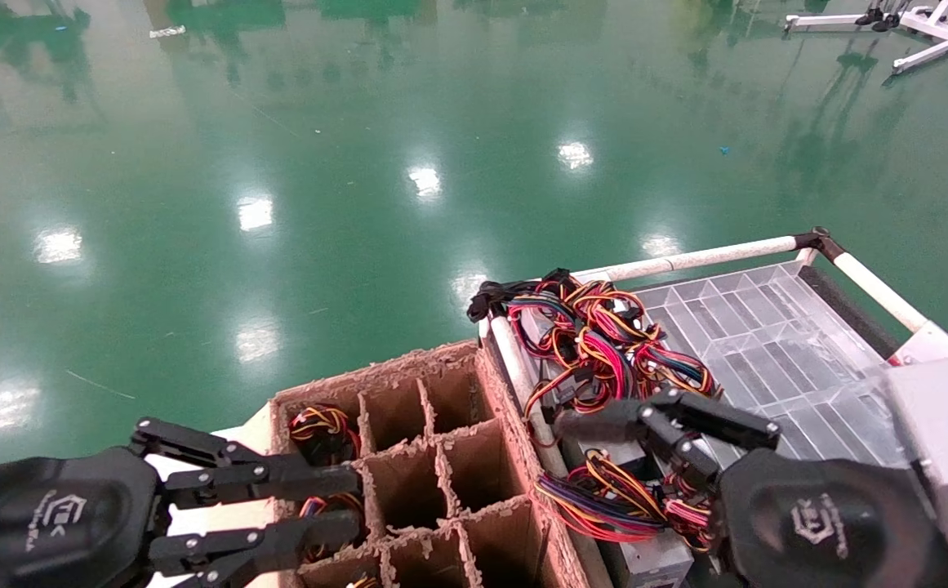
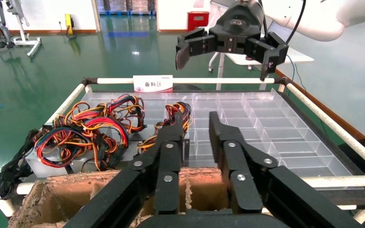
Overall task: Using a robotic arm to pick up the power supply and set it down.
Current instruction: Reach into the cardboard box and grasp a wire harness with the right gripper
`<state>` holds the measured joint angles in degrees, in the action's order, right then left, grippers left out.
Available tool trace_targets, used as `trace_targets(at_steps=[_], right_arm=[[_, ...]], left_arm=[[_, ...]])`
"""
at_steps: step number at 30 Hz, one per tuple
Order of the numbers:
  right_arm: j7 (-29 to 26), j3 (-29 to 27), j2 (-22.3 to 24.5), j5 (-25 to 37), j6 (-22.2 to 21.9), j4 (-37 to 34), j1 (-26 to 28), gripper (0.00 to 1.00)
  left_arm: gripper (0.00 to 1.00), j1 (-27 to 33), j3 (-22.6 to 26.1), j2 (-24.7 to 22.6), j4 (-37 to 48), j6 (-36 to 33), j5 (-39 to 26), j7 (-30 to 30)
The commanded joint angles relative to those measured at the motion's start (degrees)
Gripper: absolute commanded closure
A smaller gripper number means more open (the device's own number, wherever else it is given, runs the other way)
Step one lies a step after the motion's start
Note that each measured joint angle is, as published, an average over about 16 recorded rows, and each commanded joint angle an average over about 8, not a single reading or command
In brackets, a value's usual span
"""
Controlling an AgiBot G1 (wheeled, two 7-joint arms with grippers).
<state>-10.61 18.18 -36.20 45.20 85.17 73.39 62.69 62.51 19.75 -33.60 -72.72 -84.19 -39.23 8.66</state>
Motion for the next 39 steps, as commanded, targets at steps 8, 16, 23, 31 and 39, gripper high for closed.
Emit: trace_targets(at_steps=[8, 16, 23, 31, 39], right_arm=[[-1.06, 5.61, -3.95, 9.88, -0.12, 0.15, 3.81, 0.00], [-1.39, 10.99, -10.18, 16.09, 2.03, -2.68, 6.63, 0.00], [-1.13, 16.02, -17.17, 19.65, 4.14, -6.64, 8.97, 0.20], [1.10, 22.70, -23.89, 23.36, 5.08, -12.18, 12.06, 1.00], [3.18, 26.97, -26.24, 25.04, 4.53, -16.60, 14.24, 1.00]], left_arm=[[1.00, 0.01, 0.01, 0.00, 0.01, -0.01, 0.00, -0.01], [0.83, 0.01, 0.02, 0.00, 0.01, 0.00, 0.01, -0.01], [0.03, 0.01, 0.02, 0.00, 0.01, 0.00, 0.01, -0.01], [0.00, 0.02, 0.03, 0.01, 0.01, 0.00, 0.02, -0.02], [0.00, 0.02, 0.04, 0.01, 0.01, 0.00, 0.02, -0.02]])
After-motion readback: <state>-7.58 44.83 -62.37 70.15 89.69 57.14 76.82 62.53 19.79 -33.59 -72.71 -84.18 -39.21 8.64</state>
